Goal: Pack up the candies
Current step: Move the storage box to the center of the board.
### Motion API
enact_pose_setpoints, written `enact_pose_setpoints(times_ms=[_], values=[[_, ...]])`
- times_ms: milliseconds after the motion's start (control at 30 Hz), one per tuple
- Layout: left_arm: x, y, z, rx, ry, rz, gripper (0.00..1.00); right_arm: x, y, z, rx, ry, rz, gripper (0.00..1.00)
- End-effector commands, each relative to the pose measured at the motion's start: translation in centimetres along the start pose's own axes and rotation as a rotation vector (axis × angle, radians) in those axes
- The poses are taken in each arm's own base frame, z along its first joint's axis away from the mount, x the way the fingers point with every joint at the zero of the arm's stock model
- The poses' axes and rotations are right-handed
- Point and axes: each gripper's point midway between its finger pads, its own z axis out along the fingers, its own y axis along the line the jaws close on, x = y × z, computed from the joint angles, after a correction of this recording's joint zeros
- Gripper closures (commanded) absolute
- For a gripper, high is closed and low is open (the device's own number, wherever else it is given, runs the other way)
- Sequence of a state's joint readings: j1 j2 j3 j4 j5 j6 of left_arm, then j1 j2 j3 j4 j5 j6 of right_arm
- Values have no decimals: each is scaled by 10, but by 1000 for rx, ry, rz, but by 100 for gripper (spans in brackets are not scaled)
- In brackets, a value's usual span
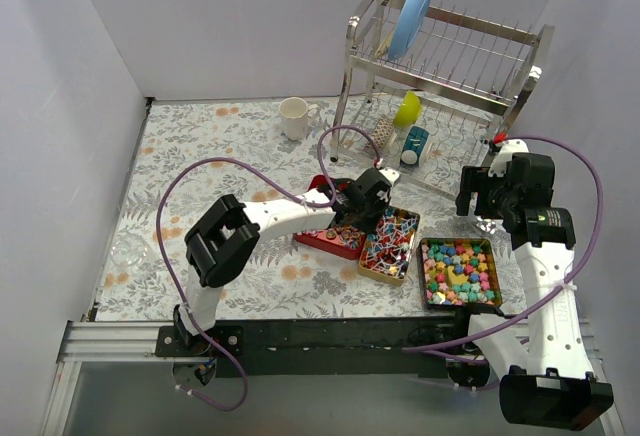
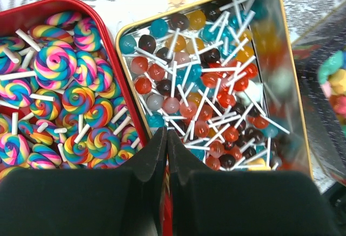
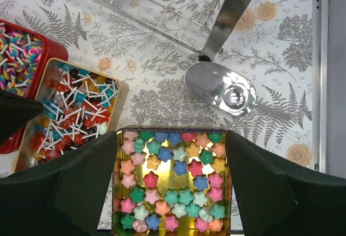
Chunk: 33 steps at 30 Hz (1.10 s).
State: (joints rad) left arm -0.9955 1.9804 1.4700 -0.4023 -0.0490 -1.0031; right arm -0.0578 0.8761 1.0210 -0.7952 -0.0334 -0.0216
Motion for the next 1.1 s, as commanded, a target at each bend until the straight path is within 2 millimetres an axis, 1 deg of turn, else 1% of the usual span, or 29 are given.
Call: enact_pose_setpoints(times_ms=[0,33,100,133,200,233,300,333,400,433,500,533,600,633,700,733,767,800,833,900,933,967,1000,1033,1067], values=[[-4,42,-14,-148,-20,12,100,-4,3,3,-19,-16,15,13],[-5,50,-15,-171,-25,14,100,-4,3,4,-19,-16,15,13],[-3,59,-14,-192,-20,19,100,-3,3,5,-23,-13,17,13],[-3,68,-15,-222,-14,17,100,-4,3,5,-23,-13,17,13],[3,80,-14,-253,7,14,100,-3,4,6,-26,-10,17,13],[3,92,-16,-275,12,5,100,-3,4,7,-26,-10,17,13],[6,108,-18,-311,28,-3,100,-3,4,7,-27,-8,17,13],[6,120,-20,-334,34,-15,100,-2,4,7,-29,-4,18,13],[6,137,-24,-357,40,-20,100,-1,4,7,-29,-4,18,13],[5,151,-27,-375,40,-37,100,-1,4,7,-31,-4,16,13],[2,167,-33,-396,30,-9,100,1,4,7,-29,2,13,13],[0,180,-37,-414,14,-13,100,2,3,8,-28,5,8,13],[-3,198,-44,-446,-1,3,100,4,3,7,-29,10,0,13],[-3,214,-50,-471,-4,-14,100,6,3,8,-31,17,-21,13],[-3,233,-55,-501,-1,-18,100,10,4,7,-48,33,-58,13],[-2,249,-59,-524,-1,-42,100,16,3,9,-58,48,-108,12],[-1,258,-61,-534,0,-53,100,20,5,10,-73,60,-123,12],[-3,269,-64,-542,-11,-72,100,18,7,9,-94,55,-156,11],[-4,271,-64,-533,-14,-78,100,21,11,10,-132,62,-201,12],[-17,266,-67,-495,-49,-86,100,28,10,12,-160,85,-298,12],[-25,253,-66,-426,-71,-107,100,34,13,12,-192,103,-342,12],[-39,242,-73,-375,-112,-117,100,39,19,13,-266,99,-454,12],[-47,233,-75,-329,-134,-129,100,44,22,13,-302,104,-503,12],[-53,219,-78,-261,-154,-141,100,55,30,11,-367,118,-546,12],[-59,214,-82,-242,-174,-176,100,69,31,13,-409,141,-602,12]])
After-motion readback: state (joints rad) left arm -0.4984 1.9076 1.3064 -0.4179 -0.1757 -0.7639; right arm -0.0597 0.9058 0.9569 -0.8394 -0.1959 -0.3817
